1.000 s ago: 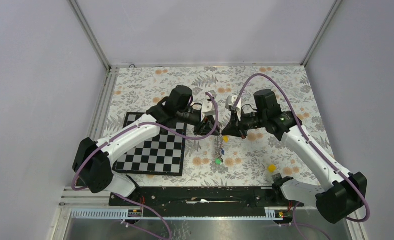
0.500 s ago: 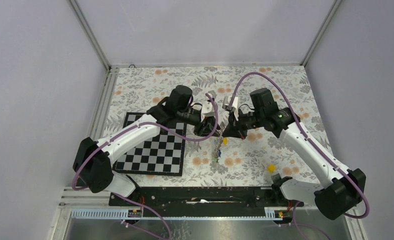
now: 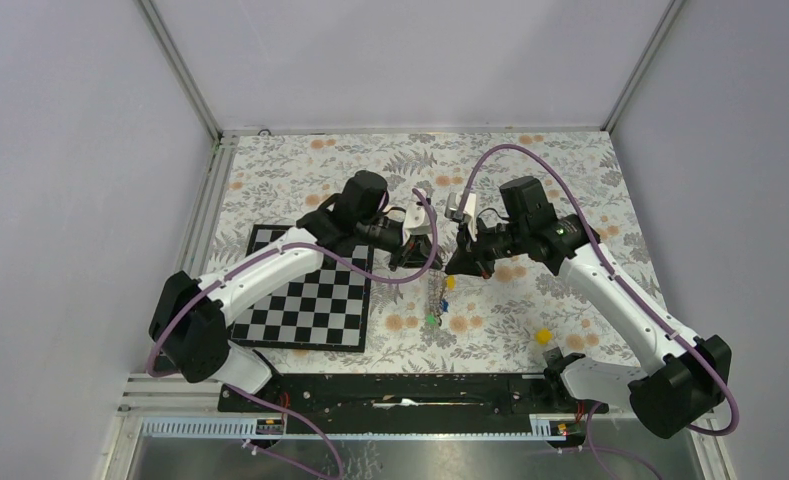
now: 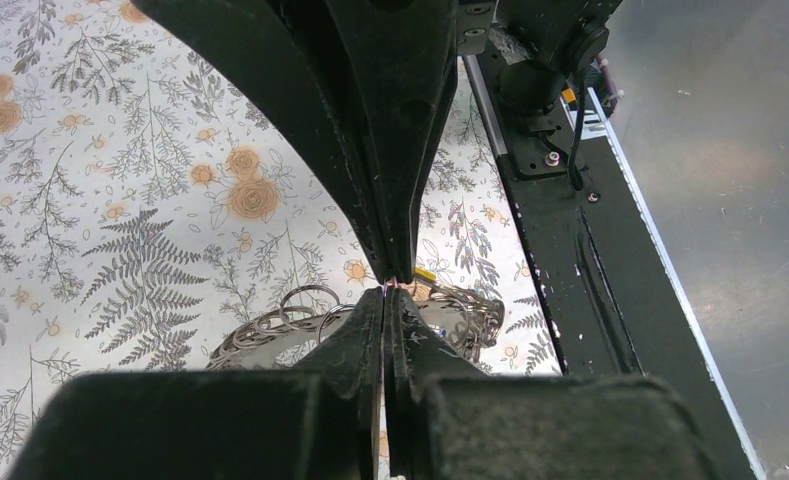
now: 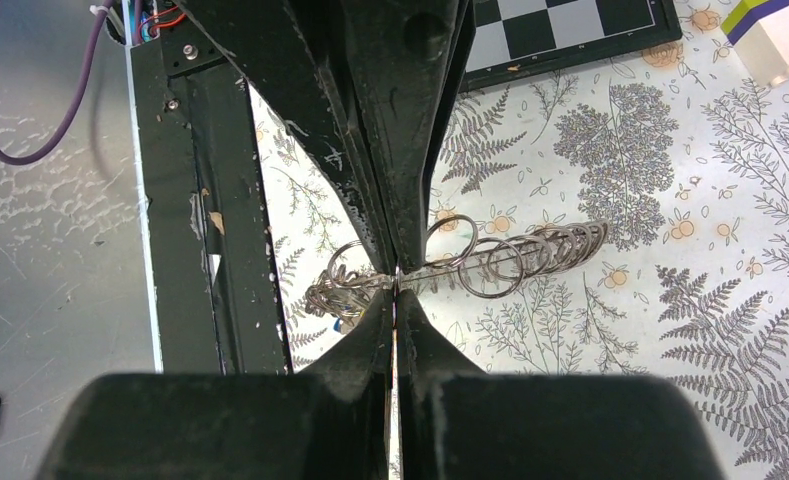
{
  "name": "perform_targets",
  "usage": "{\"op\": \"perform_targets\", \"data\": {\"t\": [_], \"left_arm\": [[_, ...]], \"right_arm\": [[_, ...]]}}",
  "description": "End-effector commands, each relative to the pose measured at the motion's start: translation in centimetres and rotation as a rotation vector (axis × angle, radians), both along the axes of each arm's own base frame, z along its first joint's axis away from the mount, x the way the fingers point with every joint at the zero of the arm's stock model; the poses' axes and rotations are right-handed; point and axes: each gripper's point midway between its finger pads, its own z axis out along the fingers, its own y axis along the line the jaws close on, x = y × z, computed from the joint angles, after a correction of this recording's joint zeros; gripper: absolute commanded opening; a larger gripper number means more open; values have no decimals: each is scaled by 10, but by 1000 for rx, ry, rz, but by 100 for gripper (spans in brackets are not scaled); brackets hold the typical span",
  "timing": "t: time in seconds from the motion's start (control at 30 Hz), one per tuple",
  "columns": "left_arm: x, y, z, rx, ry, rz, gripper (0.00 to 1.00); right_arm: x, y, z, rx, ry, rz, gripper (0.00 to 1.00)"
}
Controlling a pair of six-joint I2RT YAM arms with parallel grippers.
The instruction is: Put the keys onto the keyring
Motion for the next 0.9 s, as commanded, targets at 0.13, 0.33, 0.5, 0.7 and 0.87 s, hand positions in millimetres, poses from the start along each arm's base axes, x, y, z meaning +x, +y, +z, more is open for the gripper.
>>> {"op": "perform_targets", "data": {"t": [0.13, 0.33, 0.5, 0.7, 0.87], "left_arm": [[-9, -6, 30, -107, 37, -49, 0], [-9, -4, 48, -186, 137, -43, 0], [-10, -3, 51, -215, 182, -37, 0], [-9, -2, 56, -242, 196, -21, 0], [-5, -1, 56, -249, 200, 0, 0]], "right_arm": [[11, 3, 37, 82, -151, -35, 25], [13, -4, 48, 112, -169, -62, 31], [7, -4, 49, 137, -150, -38, 31], [-2, 0, 43, 160, -100, 4, 31], [-4, -2, 37, 152, -87, 2, 31]]}}
